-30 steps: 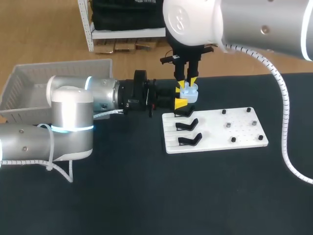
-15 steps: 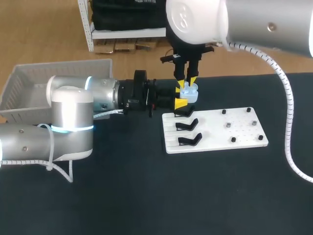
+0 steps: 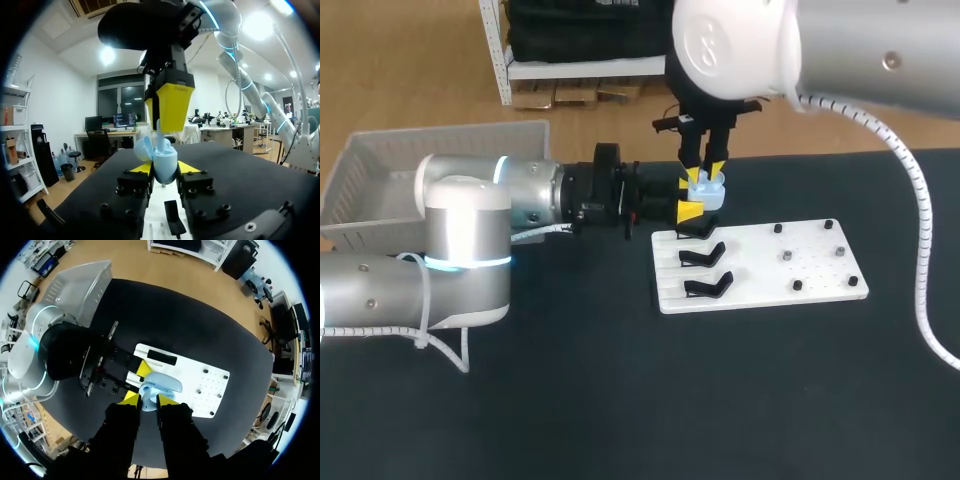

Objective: Pick up each earbud case from the left stands, insert the matching earbuds, close the lid, and place the case in the box.

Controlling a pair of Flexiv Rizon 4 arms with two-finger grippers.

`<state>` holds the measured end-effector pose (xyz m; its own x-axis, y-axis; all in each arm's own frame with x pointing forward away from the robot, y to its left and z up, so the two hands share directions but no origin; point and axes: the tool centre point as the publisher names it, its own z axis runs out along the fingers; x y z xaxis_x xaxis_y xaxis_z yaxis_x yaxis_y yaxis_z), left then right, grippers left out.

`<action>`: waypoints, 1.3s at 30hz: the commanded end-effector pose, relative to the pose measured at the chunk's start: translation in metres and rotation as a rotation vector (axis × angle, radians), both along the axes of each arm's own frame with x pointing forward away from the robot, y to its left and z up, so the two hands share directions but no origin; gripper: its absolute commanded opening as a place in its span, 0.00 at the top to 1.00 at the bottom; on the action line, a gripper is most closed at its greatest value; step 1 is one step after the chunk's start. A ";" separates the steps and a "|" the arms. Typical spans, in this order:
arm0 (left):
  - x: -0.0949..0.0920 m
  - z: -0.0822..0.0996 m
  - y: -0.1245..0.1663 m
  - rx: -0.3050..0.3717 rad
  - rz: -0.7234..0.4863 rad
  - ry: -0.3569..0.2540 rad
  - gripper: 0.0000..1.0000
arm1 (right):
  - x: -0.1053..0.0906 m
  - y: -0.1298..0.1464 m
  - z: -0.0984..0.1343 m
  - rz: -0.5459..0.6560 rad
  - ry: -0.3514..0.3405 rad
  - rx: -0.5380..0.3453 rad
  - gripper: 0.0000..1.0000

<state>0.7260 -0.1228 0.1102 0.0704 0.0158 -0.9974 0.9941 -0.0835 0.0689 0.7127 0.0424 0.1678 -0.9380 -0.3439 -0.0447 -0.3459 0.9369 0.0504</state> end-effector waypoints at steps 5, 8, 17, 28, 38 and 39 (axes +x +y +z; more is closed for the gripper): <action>0.001 -0.001 0.000 -0.002 -0.002 -0.001 1.00 | -0.002 -0.002 -0.003 -0.007 -0.006 0.003 1.00; 0.001 -0.001 0.000 -0.002 -0.002 -0.001 1.00 | -0.002 -0.001 -0.003 -0.006 -0.007 0.004 1.00; 0.001 -0.001 0.000 -0.002 -0.002 -0.001 1.00 | -0.004 0.001 -0.002 -0.003 -0.007 0.005 1.00; 0.001 -0.001 0.000 -0.002 -0.002 -0.001 1.00 | -0.003 0.001 -0.006 -0.006 -0.001 0.001 1.00; 0.001 -0.001 0.000 -0.002 -0.002 -0.001 1.00 | 0.000 0.001 -0.009 -0.007 0.002 0.002 1.00; 0.001 -0.001 0.000 -0.002 -0.002 -0.001 1.00 | 0.000 0.001 -0.009 -0.007 0.001 0.002 1.00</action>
